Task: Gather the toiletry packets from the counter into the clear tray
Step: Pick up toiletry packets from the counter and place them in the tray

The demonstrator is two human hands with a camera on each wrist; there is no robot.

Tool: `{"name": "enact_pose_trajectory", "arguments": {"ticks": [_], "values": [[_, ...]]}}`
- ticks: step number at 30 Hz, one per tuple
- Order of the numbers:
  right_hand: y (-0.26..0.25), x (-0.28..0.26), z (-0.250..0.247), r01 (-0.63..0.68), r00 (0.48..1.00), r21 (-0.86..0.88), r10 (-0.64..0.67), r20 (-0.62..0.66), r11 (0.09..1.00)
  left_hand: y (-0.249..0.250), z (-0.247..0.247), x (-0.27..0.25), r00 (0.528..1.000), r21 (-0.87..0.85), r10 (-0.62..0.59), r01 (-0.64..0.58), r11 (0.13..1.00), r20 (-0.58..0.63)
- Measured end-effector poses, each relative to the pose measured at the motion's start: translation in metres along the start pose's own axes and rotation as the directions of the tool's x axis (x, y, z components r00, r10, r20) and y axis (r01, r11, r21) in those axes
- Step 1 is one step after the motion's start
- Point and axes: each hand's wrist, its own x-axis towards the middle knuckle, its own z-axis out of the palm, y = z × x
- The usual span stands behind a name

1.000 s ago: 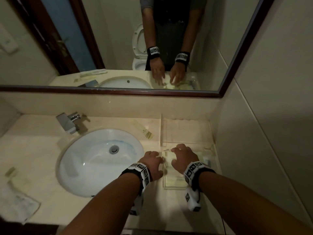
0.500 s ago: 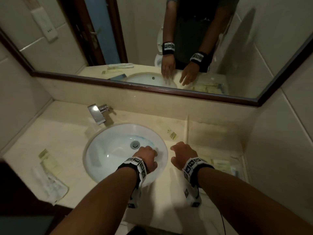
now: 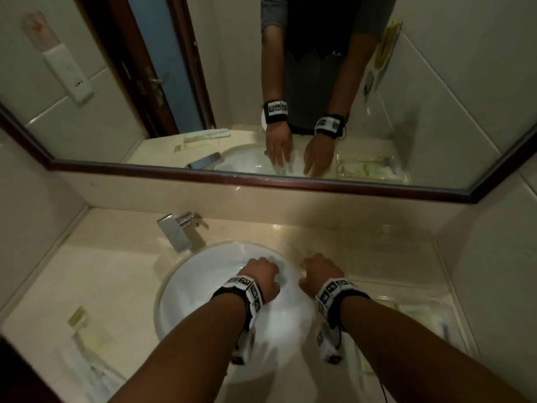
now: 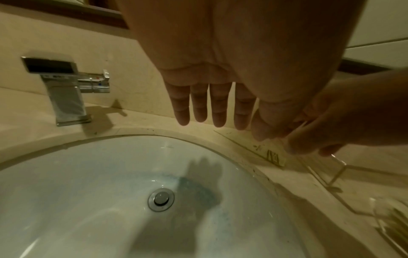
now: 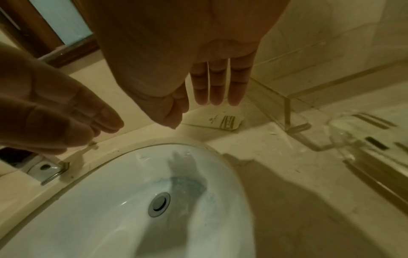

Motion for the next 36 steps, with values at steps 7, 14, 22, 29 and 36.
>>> {"name": "enact_pose_trajectory", "arguments": {"ticks": [7, 14, 22, 29, 36], "values": [[-0.005, 0.029, 0.009, -0.044, 0.999, -0.022, 0.045, 0.028, 0.999, -0.01, 0.001, 0.023, 0.999, 0.012, 0.011, -0.011, 1.0, 0.034], [0.002, 0.065, 0.012, -0.106, 0.993, -0.033, 0.108, 0.05, 0.994, -0.023, -0.003, 0.049, 0.999, 0.007, 0.0, -0.001, 1.0, 0.036], [0.01, 0.096, 0.026, -0.164, 0.985, 0.045, 0.161, 0.067, 0.985, -0.036, 0.001, 0.077, 0.998, -0.032, -0.004, 0.006, 0.999, 0.064], [0.013, 0.108, 0.029, -0.168, 0.983, 0.028, 0.166, 0.073, 0.985, -0.046, 0.012, 0.082, 0.995, -0.057, -0.019, 0.025, 0.998, 0.098], [0.011, 0.096, 0.028, -0.106, 0.993, 0.082, 0.101, 0.06, 0.991, -0.036, 0.003, 0.073, 0.998, -0.052, -0.01, 0.013, 0.999, 0.061]]}}
